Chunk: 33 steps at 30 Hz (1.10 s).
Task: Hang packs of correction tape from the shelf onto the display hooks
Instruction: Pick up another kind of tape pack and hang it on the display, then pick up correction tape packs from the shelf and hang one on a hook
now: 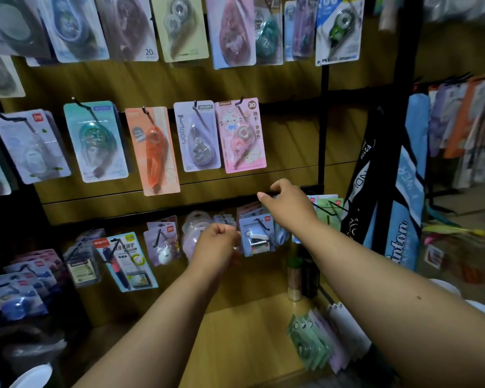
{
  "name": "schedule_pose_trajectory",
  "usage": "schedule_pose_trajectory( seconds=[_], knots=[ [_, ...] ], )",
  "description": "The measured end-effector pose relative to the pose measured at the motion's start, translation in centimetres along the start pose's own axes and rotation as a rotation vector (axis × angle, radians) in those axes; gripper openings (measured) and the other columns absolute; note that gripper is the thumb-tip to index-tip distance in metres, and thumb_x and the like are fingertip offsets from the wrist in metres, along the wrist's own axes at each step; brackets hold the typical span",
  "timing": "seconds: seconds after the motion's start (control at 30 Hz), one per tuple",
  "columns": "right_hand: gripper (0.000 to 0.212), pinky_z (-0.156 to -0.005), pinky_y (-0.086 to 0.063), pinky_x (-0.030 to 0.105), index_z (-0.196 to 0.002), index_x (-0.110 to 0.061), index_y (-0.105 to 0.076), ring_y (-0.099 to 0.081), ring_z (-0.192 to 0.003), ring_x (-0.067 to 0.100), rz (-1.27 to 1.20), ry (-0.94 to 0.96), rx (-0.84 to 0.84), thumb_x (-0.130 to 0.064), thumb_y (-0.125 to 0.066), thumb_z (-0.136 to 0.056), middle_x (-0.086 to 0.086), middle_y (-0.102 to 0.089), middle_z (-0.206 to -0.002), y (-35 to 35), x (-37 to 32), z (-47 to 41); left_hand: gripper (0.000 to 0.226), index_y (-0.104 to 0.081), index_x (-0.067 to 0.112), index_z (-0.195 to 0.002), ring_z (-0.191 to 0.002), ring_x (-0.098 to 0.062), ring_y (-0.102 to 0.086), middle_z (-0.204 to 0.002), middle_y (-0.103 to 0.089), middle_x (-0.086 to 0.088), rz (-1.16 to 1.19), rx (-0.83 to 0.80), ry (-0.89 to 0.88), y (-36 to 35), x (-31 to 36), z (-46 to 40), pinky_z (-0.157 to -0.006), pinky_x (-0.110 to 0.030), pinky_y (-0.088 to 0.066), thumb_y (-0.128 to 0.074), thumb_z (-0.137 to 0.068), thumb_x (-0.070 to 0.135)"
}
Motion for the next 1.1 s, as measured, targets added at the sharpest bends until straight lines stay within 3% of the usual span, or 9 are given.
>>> schedule_pose_trajectory(
  seconds=[0.3,0.5,0.73,0.97,1.1],
  knots=[
    [0.037,-0.064,-0.039,0.033,-0.090,-0.011,-0.055,-0.060,-0.080,0.030,0.073,-0.097,-0.026,-0.048,-0.052,-0.091,0.010,-0.063,-0.087,0.6,5.8,1.6,0.013,-0.050,0.012,-0.082,-0.055,-0.016,-0.051,-0.067,-0.051,-0.004,-0.071,-0.089,0.060,-4.7,-3.2,-0.8,-0.048,-0.025,-0.042,-0.051,-0.094,0.008],
    [0.037,-0.060,-0.032,0.031,-0.079,-0.011,-0.047,-0.052,-0.072,0.029,0.107,-0.163,-0.073,-0.044,-0.050,-0.094,0.011,-0.055,-0.078,0.6,10.6,1.7,0.008,-0.051,0.012,-0.088,-0.065,-0.022,-0.053,-0.073,-0.051,-0.006,-0.097,-0.147,0.090,-8.1,-5.6,-1.5,-0.056,-0.030,-0.045,-0.051,-0.096,0.012],
    [0.046,-0.056,-0.025,0.031,-0.061,-0.016,-0.031,-0.039,-0.060,0.023,0.149,-0.262,-0.147,-0.042,-0.050,-0.094,0.003,-0.035,-0.060,-2.8,18.1,2.1,0.016,-0.047,0.015,-0.080,-0.056,-0.020,-0.048,-0.071,-0.046,-0.007,-0.128,-0.241,0.206,-11.6,-11.5,-3.4,-0.054,-0.030,-0.042,-0.047,-0.095,0.009],
    [0.043,-0.059,-0.032,0.030,-0.060,-0.015,-0.039,-0.050,-0.072,0.023,0.169,-0.414,-0.270,-0.037,-0.056,-0.092,0.001,-0.044,-0.062,-8.3,26.6,3.3,0.006,-0.051,0.011,-0.089,-0.062,-0.020,-0.052,-0.079,-0.052,-0.006,-0.158,-0.274,0.410,-13.7,-20.3,-5.3,-0.058,-0.030,-0.047,-0.050,-0.095,0.011],
    [0.031,-0.073,-0.037,0.027,-0.068,-0.017,-0.049,-0.059,-0.101,0.027,0.163,-0.511,-0.394,-0.033,-0.054,-0.094,0.006,-0.056,-0.088,-12.4,31.1,4.3,0.006,-0.053,0.010,-0.100,-0.063,-0.019,-0.054,-0.083,-0.055,-0.007,-0.189,-0.250,0.516,-13.8,-25.2,-6.6,-0.055,-0.029,-0.048,-0.051,-0.095,0.013]
  ],
)
Point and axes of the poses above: each hand's wrist, its own z-axis away from the middle knuckle, its own y-axis out of the back of the hand, x = y × z, the point moved 9 cm from there along -z, towards the middle knuckle
